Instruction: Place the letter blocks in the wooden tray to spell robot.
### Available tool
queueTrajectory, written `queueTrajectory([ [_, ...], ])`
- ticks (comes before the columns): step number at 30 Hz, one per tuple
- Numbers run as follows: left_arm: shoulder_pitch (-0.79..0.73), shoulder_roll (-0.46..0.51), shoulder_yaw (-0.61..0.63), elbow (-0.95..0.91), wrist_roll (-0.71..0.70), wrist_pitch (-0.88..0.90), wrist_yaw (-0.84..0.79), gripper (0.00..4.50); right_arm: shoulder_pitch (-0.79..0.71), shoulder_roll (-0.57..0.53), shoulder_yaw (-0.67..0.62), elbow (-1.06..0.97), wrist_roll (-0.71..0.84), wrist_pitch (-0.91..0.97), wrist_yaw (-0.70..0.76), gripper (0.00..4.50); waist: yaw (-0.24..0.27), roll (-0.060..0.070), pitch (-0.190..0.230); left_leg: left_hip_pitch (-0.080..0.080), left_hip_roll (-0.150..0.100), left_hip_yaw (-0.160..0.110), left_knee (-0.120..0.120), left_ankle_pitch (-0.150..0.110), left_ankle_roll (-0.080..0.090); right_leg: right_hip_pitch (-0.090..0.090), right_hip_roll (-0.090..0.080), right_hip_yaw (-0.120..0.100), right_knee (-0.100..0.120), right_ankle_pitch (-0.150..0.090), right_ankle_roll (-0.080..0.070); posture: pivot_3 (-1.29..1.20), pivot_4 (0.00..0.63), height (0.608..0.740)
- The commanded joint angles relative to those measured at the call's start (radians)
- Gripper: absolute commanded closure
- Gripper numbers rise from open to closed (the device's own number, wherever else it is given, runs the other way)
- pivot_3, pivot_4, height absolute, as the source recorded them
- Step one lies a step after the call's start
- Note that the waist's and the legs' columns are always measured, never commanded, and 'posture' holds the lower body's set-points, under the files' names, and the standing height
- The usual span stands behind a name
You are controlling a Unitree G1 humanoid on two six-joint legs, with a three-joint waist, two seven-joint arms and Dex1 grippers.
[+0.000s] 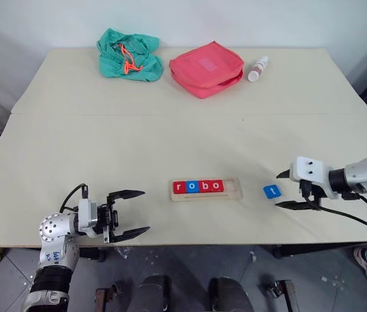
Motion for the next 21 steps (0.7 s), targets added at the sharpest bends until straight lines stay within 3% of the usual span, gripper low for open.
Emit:
queueTrajectory([
  [1, 0.039, 0.003, 0.014, -0.064, -0.009, 0.003, 0.025, 0.0, -0.033, 0.034, -0.002, 0.032, 0.001, -0.027, 0.037, 0.03, 0.0, 0.0, 0.0, 0.0, 0.0, 0.0, 0.0, 0.0, 0.0, 0.0, 0.0, 0.0, 0.0, 0.0, 0.0, 0.0, 0.15, 0.74],
  [5, 0.055, 0.006, 0.015, -0.085, -0.007, 0.008, 0.039, 0.0, -0.036, 0.049, 0.004, 0.042, -0.024, -0.037, 0.051, 0.03, 0.003, 0.0, 0.0, 0.0, 0.0, 0.0, 0.001, 0.0, 0.0, 0.0, 0.0, 0.0, 0.0, 0.0, 0.0, 0.0, 0.15, 0.74],
  [6, 0.058, 0.006, 0.016, -0.089, -0.007, 0.009, 0.042, 0.0, -0.033, 0.05, 0.006, 0.042, -0.029, -0.035, 0.055, 0.2, 0.003, 0.0, 0.0, 0.0, 0.0, -0.001, 0.001, 0.0, 0.0, 0.001, 0.0, 0.0, 0.0, 0.0, 0.0, 0.0, 0.15, 0.74],
  [10, 0.059, 0.008, 0.014, -0.093, -0.006, 0.012, 0.045, 0.0, -0.012, 0.036, 0.015, 0.048, -0.061, -0.055, 0.063, 1.27, 0.002, 0.0, 0.0, 0.0, 0.0, -0.001, 0.001, 0.0, 0.0, 0.001, 0.0, 0.0, 0.0, 0.0, 0.0, 0.0, 0.15, 0.74],
  [15, 0.045, 0.011, 0.011, -0.082, -0.007, 0.014, 0.039, 0.0, -0.006, 0.036, -0.003, 0.045, -0.062, -0.049, 0.05, 2.94, 0.003, -0.001, -0.001, 0.001, 0.0, -0.001, 0.002, 0.0, 0.0, 0.003, 0.0, -0.001, 0.0, 0.0, 0.0, 0.0, 0.15, 0.74],
  [21, 0.005, 0.007, 0.007, -0.046, -0.004, 0.014, 0.023, 0.0, -0.038, 0.055, -0.049, -0.064, 0.006, 0.121, 0.031, 3.04, 0.003, -0.001, 0.0, 0.001, 0.0, -0.002, 0.003, 0.0, 0.0, 0.004, 0.0, -0.001, -0.001, 0.0, 0.0, 0.0, 0.15, 0.74],
])
